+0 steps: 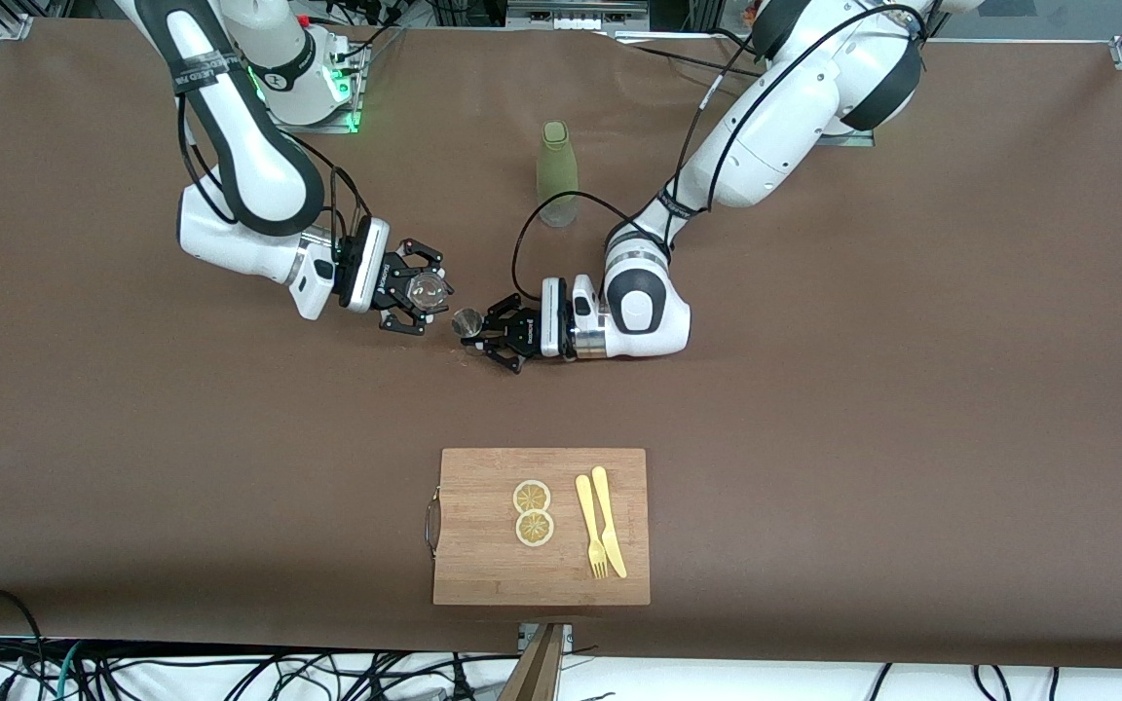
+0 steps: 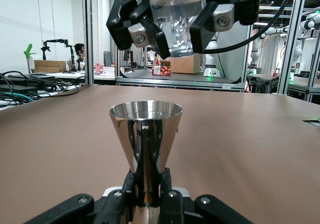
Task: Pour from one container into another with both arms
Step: 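Bring the clear glass with the right gripper beside the jigger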
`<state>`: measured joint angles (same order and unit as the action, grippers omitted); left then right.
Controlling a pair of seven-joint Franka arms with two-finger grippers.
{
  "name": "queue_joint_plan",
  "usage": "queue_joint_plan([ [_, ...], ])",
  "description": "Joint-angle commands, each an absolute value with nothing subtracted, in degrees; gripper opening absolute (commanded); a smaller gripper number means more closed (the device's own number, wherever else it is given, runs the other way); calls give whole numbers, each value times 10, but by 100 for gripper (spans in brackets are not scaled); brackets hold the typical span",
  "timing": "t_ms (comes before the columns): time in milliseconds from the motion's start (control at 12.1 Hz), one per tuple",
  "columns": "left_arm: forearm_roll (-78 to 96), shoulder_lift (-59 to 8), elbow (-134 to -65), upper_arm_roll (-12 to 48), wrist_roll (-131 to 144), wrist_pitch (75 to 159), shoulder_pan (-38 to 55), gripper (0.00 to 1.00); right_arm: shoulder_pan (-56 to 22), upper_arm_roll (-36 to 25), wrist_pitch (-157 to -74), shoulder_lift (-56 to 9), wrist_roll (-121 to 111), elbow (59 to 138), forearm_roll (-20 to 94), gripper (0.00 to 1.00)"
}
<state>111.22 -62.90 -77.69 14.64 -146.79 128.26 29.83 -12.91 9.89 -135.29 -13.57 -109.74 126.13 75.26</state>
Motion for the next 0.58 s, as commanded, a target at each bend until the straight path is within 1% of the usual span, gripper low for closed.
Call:
queue_joint_plan([
  [0, 1140, -639, -758, 142, -1495, 1289, 307, 0, -136, 105, -1364, -122, -1047, 1257, 725, 30],
  [165, 1139, -639, -758, 141, -1495, 1289, 307, 0, -141, 105, -1373, -124, -1008, 1245, 696, 30],
  [494, 1139, -639, -758, 137, -1495, 1289, 307, 0, -148, 105, -1374, -126, -888, 1210, 587, 29],
])
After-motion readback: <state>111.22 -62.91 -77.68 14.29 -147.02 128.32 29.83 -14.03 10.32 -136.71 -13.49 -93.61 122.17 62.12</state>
